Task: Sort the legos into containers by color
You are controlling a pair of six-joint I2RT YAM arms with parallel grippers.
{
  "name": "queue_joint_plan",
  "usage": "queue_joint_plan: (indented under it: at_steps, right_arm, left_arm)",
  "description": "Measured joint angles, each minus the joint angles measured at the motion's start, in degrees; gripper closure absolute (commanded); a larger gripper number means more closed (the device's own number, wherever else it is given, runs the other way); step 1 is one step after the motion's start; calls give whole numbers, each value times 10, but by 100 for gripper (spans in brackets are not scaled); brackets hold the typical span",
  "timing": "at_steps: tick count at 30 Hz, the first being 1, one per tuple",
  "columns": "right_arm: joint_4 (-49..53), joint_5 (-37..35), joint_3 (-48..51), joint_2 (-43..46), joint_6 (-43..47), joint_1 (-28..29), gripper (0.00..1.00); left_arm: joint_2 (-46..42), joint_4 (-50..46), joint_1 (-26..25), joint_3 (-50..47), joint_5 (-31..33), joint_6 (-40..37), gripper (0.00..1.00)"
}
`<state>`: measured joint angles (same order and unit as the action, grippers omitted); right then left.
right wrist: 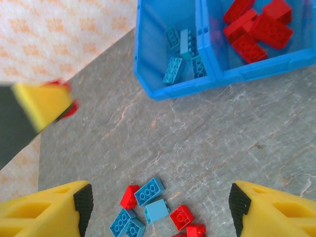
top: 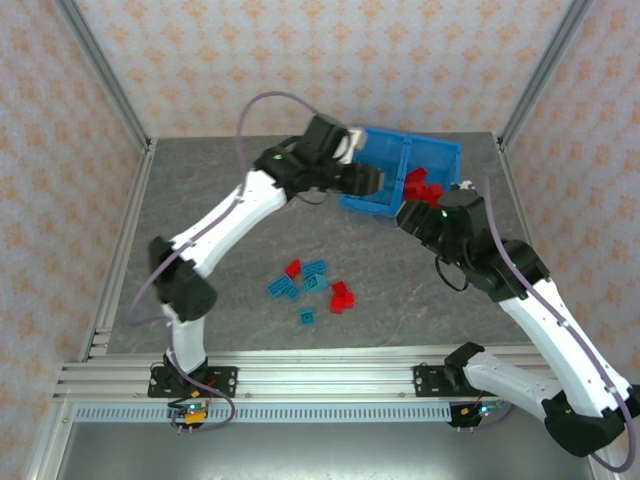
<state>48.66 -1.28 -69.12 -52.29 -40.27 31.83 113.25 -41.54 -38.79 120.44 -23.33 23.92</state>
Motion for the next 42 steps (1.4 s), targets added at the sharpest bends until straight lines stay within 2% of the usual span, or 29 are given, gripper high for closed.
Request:
queue_joint_plan:
  at_steps: [4, 9, 16, 21, 23, 25, 28, 34, 38, 42]
  right_arm:
    - [41, -49, 27, 48, -32, 0, 26]
    - [109, -61, 66, 120, -84, 0, 26]
    - [210, -47, 81, 232, -114, 0, 26]
    - [257, -28, 66, 239, -100, 0, 26]
    - [268, -20, 56, 239, -88, 0, 26]
    - [281, -15, 46, 239, -74, 0, 26]
    - [298, -10, 39, 242, -63, 0, 26]
    - [328, -9, 35, 282, -67, 0, 26]
    - [350, -14, 33, 303, -82, 0, 26]
    - [352, 0, 42, 303, -75, 0, 25]
  left_arm:
    - [141, 15, -34, 155, 5, 23, 38]
    - [300, 39, -55, 318, 26, 80, 38]
    - [412, 133, -70, 348, 103, 199, 39]
    - [436, 196, -95, 348, 198, 259, 35]
    - [436, 209, -107, 351, 233, 280, 28]
    - [436, 221, -119, 356, 268, 303, 16]
    - [436, 231, -130, 363, 302, 330, 7]
    - [436, 233, -130, 364, 339, 358, 1]
    - [423, 201, -127, 364, 346, 348, 0]
    - [362, 123, -125, 361, 346, 269, 0]
